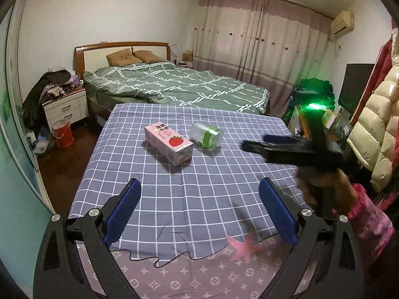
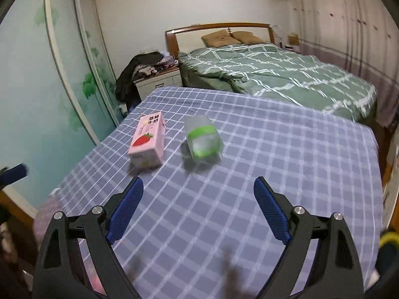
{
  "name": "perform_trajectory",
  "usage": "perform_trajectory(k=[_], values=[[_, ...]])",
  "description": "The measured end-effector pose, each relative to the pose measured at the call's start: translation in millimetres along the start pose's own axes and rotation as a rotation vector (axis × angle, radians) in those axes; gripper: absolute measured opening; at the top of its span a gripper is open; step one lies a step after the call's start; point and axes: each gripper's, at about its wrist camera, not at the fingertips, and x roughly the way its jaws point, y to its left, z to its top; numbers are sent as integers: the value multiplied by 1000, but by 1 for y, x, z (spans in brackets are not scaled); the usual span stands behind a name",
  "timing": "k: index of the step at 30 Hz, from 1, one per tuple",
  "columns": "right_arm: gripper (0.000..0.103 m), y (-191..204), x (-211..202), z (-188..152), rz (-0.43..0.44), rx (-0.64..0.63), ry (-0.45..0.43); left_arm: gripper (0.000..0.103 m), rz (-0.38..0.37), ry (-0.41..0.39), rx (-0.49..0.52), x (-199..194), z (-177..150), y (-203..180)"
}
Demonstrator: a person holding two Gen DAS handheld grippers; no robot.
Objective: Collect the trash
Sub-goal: 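Reach the right gripper to the clear green-lidded plastic cup and grasp it, then carry the plastic cup with the right gripper over the bin and release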
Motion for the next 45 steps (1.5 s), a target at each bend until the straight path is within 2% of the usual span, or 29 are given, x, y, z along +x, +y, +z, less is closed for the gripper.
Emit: perform_trajectory(k=[6, 12, 18, 20, 22, 27, 35, 40, 45], values=[[85, -9, 71, 27, -13, 9, 65, 94, 8, 31, -10, 13, -4, 8], [85, -13, 100, 37, -20, 20, 94, 94, 15, 45, -26, 23, -6, 19], [66, -14, 109, 40, -9, 11, 125, 94, 16, 60, -37, 30, -8, 23], [53, -14, 111, 39, 0, 13, 141, 94, 15, 60, -36, 31, -8, 23], [53, -12, 109, 37, -19, 11, 137, 94, 13, 61, -34, 32, -9, 22], [52, -13, 91, 27, -31, 33, 136, 94, 8, 60, -24, 31, -9, 19], [48, -20, 39, -2, -57, 73, 142, 94, -17, 69, -22, 37, -11, 10], [48, -34, -14, -31, -65, 122, 106, 94, -49, 82, -23, 46, -10, 0], [48, -57, -73, -65, -108, 198, 39, 94, -61, 96, 7, 60, -6, -14]])
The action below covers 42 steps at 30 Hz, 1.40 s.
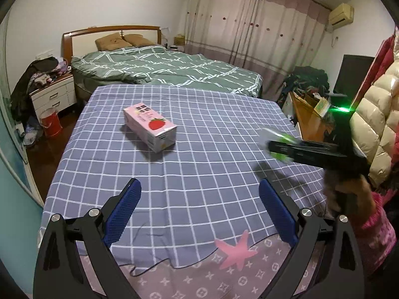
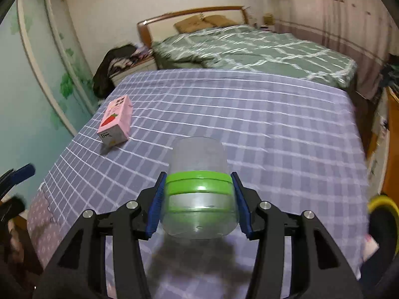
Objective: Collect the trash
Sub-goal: 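Carry the plastic cup with the right gripper over the bin and release, then reach the left gripper to the pink strawberry milk carton and grasp it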
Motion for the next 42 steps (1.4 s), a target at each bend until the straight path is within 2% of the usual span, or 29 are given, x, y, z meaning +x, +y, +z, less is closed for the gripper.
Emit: perform_trajectory(k=[4, 8, 13, 18, 20, 21, 27, 33, 42], values=[[48, -47, -47, -24, -103, 97, -68, 94, 7, 2, 11, 10, 8, -8], [48, -106, -85, -50, -284, 203, -108, 94, 9, 0, -4, 18, 14, -10], [48, -173, -98, -79, -408, 340, -81, 94, 25, 22, -40, 33, 20, -8], [49, -218, -90, -97, -484, 423, -33, 94, 61, 32, -55, 45, 26, -5], [60, -226, -86, -98, -520, 449, -35, 94, 78, 34, -59, 50, 28, -3], [62, -228, -86, -99, -533, 454, -41, 94, 85, 36, -61, 52, 29, -2], [67, -217, -94, -99, -522, 441, -85, 94, 142, 60, -98, 75, 35, 8], [67, -209, -89, -91, -483, 413, -93, 94, 203, 102, -159, 111, 45, 20], [69, -208, -90, -88, -456, 400, -92, 94, 302, 147, -238, 160, 85, 47]])
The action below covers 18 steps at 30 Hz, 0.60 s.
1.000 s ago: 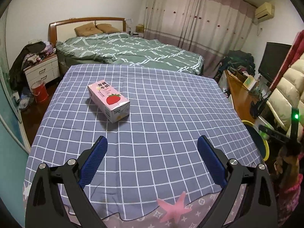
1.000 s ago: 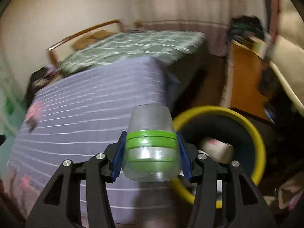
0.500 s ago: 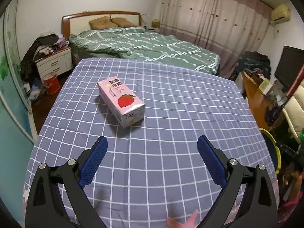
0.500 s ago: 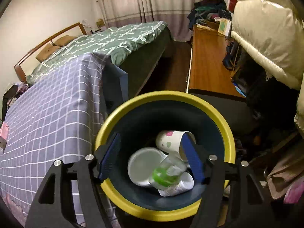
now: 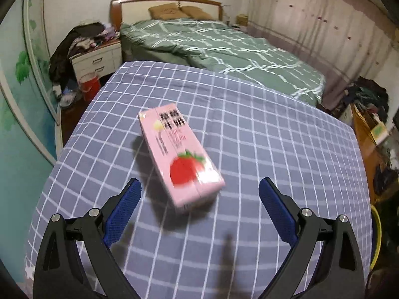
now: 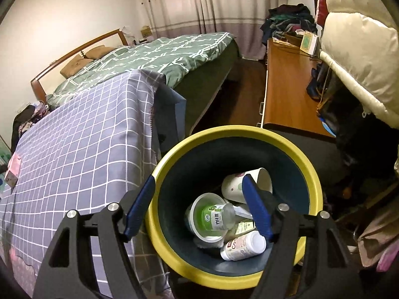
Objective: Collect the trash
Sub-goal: 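Reach the left gripper to the pink strawberry milk carton and grasp it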
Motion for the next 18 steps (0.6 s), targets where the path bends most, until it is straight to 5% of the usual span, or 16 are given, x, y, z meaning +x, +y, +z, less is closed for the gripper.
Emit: perform_trajectory(k=[9, 18], values=[[73, 3, 7, 0, 17, -6, 27, 94, 85, 65, -53, 43, 44, 19], [73, 0, 16, -4, 22, -7, 53, 78, 110, 142, -46, 71, 48, 28]])
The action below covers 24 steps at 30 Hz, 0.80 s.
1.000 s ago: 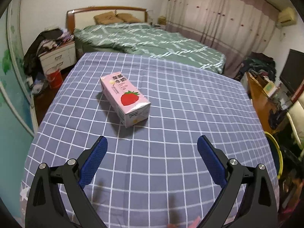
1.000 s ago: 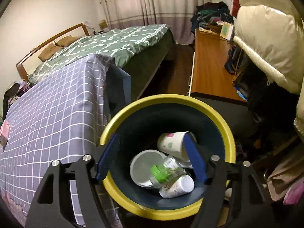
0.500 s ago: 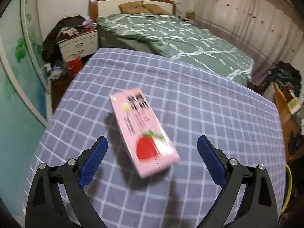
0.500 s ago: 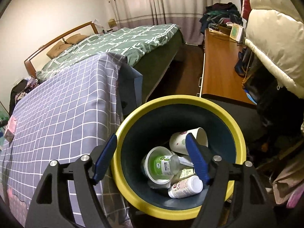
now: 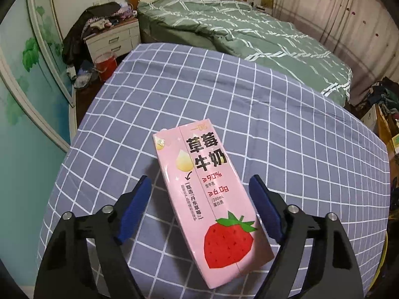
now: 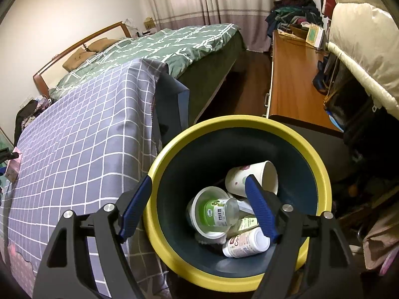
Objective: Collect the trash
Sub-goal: 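Reach the left gripper to the pink strawberry milk carton and grasp it, then carry the milk carton with the left gripper over the bin and drop it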
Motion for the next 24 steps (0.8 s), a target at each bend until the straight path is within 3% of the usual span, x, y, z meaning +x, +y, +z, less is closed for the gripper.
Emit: perform_trajectory(k=[10, 18, 24], values=[[73, -7, -6, -2, -2, 3, 3, 55, -23, 32, 109, -3, 2, -17], [73, -17, -18, -8, 6, 23, -5, 54, -110, 1, 287, -41, -30, -61], [73, -28, -42, -18, 12, 49, -37, 54, -231, -26, 464, -84, -71, -131]])
